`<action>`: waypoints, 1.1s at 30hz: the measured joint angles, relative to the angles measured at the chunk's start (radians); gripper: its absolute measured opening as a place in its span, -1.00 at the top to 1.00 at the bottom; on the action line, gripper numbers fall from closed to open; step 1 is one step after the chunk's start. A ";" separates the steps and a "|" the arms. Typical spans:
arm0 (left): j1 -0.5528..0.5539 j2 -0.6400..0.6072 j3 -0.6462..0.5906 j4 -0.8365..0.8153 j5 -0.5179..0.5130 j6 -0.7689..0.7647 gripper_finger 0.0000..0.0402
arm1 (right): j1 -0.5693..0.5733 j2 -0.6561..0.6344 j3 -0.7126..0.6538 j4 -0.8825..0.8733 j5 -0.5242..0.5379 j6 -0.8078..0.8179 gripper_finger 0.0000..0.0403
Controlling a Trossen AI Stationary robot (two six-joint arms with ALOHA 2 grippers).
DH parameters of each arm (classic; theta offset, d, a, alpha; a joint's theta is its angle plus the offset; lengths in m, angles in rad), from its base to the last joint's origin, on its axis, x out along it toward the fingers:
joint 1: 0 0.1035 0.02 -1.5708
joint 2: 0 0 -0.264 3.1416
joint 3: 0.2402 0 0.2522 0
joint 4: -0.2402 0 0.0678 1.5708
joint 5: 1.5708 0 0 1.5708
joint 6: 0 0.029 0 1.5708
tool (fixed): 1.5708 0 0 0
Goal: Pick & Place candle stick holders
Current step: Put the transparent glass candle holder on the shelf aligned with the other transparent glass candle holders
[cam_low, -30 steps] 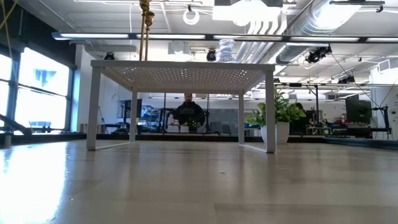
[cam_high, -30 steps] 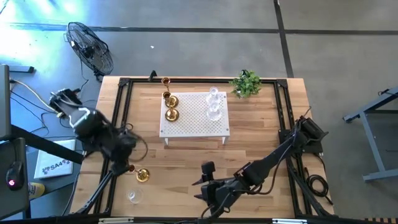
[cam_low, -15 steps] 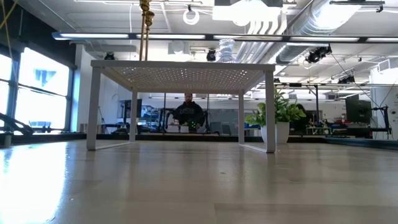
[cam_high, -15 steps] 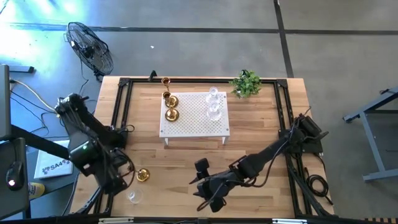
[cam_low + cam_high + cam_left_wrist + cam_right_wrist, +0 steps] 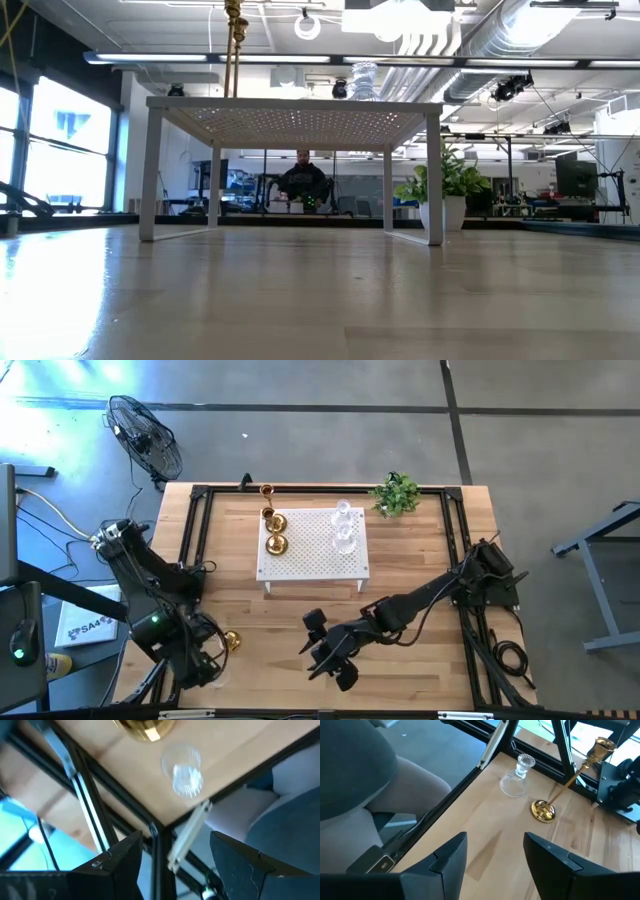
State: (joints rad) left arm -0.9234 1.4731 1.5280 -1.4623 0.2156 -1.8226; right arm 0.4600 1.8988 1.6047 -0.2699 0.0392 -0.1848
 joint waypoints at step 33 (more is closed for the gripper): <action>-0.028 0.193 0.000 0.094 -0.046 0.114 -0.12 | -0.017 0.000 0.000 -0.002 -0.081 -0.026 0.06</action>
State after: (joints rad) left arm -0.9514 1.6665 1.5284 -1.3683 0.1694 -1.7084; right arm 0.4435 1.8988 1.6047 -0.2722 -0.0414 -0.2104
